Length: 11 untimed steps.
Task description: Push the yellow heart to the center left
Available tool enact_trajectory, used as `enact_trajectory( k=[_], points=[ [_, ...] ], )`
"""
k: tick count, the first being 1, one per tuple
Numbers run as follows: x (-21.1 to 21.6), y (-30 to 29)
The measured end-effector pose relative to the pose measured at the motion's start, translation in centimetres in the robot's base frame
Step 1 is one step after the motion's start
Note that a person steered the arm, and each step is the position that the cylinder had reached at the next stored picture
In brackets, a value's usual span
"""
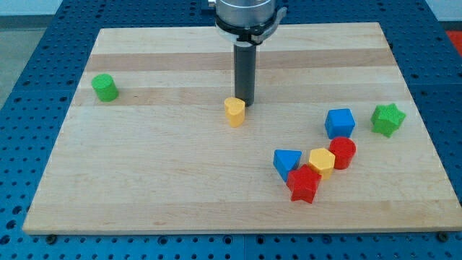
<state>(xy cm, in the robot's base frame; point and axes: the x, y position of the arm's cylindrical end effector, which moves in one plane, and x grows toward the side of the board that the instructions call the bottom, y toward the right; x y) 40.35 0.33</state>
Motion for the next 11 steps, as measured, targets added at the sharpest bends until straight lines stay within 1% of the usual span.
enact_trajectory(
  k=[1,2,3,5,7,9,11],
  points=[
    [1.6,3.8],
    [1.8,6.0],
    [3.1,4.0],
    [3.1,-2.3],
    [1.6,-7.3],
    [1.2,-13.3],
    [0.9,-13.9]
  ],
)
